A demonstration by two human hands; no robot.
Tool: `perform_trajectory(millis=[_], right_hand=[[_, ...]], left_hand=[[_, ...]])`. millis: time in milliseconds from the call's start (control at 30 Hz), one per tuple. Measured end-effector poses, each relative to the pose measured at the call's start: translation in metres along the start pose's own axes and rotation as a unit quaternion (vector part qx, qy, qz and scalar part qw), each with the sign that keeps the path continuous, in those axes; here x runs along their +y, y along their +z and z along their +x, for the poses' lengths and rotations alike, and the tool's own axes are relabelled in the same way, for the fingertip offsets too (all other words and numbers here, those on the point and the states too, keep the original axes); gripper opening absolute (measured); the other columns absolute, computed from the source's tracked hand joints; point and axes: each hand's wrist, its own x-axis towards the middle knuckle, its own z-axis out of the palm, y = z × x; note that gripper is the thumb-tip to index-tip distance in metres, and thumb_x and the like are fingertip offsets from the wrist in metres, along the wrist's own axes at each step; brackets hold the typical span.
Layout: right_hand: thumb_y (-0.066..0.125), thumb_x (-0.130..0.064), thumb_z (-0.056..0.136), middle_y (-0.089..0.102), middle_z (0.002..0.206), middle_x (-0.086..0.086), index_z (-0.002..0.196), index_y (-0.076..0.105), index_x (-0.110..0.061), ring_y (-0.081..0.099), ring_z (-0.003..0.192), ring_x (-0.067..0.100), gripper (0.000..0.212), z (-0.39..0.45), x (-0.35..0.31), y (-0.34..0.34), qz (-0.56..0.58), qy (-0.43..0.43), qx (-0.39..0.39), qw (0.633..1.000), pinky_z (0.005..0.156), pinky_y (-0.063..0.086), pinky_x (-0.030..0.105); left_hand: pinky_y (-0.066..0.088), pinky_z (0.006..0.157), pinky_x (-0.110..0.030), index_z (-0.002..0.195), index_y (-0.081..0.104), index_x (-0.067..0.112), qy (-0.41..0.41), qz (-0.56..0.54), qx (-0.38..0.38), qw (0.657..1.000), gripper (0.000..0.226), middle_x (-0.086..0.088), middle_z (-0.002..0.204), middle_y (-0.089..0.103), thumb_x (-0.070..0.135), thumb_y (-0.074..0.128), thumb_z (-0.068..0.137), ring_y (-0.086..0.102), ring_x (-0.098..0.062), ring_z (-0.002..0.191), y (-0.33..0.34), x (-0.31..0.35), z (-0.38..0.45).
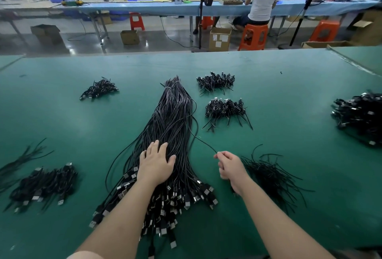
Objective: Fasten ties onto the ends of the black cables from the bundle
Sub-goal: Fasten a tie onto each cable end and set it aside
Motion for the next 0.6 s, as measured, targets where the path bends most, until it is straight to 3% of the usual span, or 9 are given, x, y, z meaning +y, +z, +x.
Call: perform_trajectory(millis=[300,433,533,600], right_hand=[[0.05,-0.027,0.104,0.038,0.048,-0.011,0.088,0.067,-0.019,0.029,0.042,0.007,0.025,-0.018,0.022,0.009,-0.127,-0.142,0.023,0.981,0.044,0.027,0.021],[0.055,-0.027,0.102,0.043,0.052,-0.008,0.084,0.069,-0.018,0.032,0.046,0.008,0.024,-0.021,0.021,0.009,-0.142,-0.164,0.005,0.976,0.051,0.031,0.027],[0.058,-0.025,0.101,0.047,0.05,-0.011,0.082,0.071,-0.022,0.035,0.047,0.006,0.023,-0.022,0.023,0.009,-0.158,-0.181,-0.003,0.971,0.052,0.033,0.027],[0.059,-0.025,0.1,0.05,0.051,-0.01,0.08,0.072,-0.022,0.037,0.047,0.006,0.024,-0.021,0.023,0.009,-0.16,-0.182,-0.005,0.97,0.052,0.034,0.027]], left_hand=[[0.006,0.125,-0.042,0.154,0.039,0.026,0.001,-0.091,0.027,0.995,0.056,0.001,0.166,0.022,0.048,0.036,0.103,0.009,-0.014,0.154,-0.003,-0.004,-0.004],[0.01,0.124,-0.043,0.148,0.049,0.019,0.025,-0.046,0.088,0.995,0.047,-0.005,0.16,0.035,0.036,0.041,0.104,0.021,-0.02,0.152,-0.005,0.002,-0.008],[0.027,0.118,-0.044,0.134,0.063,0.013,0.09,-0.012,0.181,0.979,0.037,-0.006,0.142,0.057,0.019,0.051,0.099,0.045,-0.024,0.138,-0.005,0.014,-0.011],[0.045,0.102,-0.041,0.135,0.062,0.016,0.114,-0.094,0.178,0.973,0.037,-0.002,0.129,0.065,0.018,0.05,0.1,0.062,-0.024,0.112,-0.007,0.031,-0.01]])
